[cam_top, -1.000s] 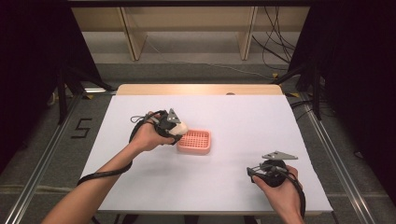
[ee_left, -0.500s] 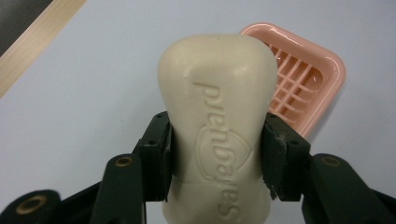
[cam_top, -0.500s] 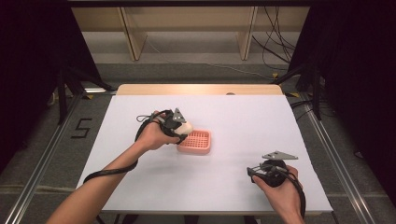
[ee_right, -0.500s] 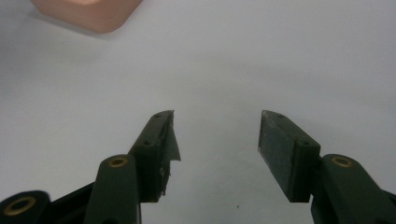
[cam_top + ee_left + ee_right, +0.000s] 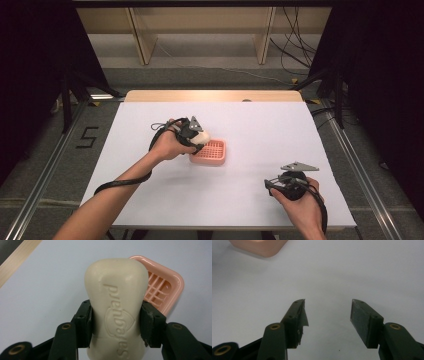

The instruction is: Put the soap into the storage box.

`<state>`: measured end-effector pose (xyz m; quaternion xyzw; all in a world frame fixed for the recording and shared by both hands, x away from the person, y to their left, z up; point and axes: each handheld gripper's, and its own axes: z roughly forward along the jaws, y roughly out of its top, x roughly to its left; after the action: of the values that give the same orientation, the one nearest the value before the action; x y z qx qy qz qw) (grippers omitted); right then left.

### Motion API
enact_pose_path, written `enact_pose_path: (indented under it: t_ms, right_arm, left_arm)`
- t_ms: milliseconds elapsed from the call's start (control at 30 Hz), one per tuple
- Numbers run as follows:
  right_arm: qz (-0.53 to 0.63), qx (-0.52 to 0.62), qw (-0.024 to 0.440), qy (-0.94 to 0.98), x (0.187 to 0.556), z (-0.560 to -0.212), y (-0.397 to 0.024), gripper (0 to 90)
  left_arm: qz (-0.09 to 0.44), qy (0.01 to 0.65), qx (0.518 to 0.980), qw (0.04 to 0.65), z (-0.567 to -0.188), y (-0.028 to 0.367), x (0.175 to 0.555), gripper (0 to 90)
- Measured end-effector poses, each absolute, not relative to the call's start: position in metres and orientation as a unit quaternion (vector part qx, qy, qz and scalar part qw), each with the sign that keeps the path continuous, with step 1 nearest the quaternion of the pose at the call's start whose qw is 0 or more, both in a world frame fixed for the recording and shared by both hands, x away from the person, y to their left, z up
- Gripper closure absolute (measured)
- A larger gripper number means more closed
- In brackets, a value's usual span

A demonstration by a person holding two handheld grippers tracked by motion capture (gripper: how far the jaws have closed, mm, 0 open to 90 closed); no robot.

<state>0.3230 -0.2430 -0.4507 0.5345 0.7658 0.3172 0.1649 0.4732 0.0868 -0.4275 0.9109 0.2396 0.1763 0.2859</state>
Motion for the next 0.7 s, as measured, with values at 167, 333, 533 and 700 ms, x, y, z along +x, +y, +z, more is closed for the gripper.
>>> enact_pose_path:
  t_ms: [167,333,533,700]
  right_arm:
    - [0.317,0.535,0.165,0.765,0.323,-0.45,-0.243,45.9]
    - [0.315,0.54,0.161,0.763,0.323,-0.45,-0.242,45.9]
    - [0.316,0.534,0.165,0.766,0.323,-0.451,-0.243,45.9]
    - [0.312,0.549,0.153,0.76,0.321,-0.449,-0.24,45.9]
  left_arm:
    - [0.172,0.242,0.91,0.289,-0.43,0.084,0.475,49.3]
    - [0.171,0.239,0.912,0.286,-0.432,0.081,0.477,49.3]
    - [0.167,0.242,0.912,0.287,-0.435,0.078,0.479,49.3]
    - [0.168,0.239,0.913,0.284,-0.439,0.075,0.481,49.2]
